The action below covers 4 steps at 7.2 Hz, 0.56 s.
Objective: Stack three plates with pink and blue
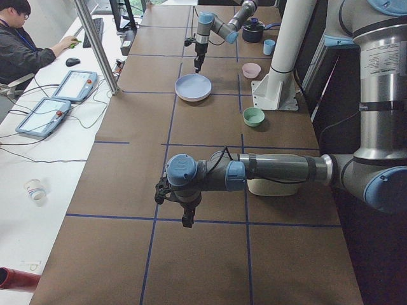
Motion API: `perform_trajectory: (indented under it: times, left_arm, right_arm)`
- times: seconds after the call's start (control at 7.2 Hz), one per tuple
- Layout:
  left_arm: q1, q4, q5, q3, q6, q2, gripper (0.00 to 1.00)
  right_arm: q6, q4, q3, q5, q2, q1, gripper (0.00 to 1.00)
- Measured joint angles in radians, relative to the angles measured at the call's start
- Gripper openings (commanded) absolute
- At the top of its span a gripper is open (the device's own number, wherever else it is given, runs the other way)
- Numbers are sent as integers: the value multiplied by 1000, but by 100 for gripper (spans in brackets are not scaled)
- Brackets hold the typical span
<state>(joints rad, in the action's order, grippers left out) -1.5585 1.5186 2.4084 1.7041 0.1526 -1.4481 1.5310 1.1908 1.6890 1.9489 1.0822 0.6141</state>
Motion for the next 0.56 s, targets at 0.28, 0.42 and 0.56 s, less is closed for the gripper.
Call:
perform_trajectory:
  times: [0.28, 0.42, 0.56]
  left_arm:
    - [2, 1, -6, -3, 6, -2, 100]
    - [3, 1, -7, -7, 5, -4, 100]
    - [3, 2, -8, -9, 6, -6, 100]
  right_arm:
    - [-174, 98, 4, 147, 8, 117, 100]
    - [-328, 175, 3, 209, 20, 201, 100]
    - [-530, 257, -1, 262, 51, 304, 100]
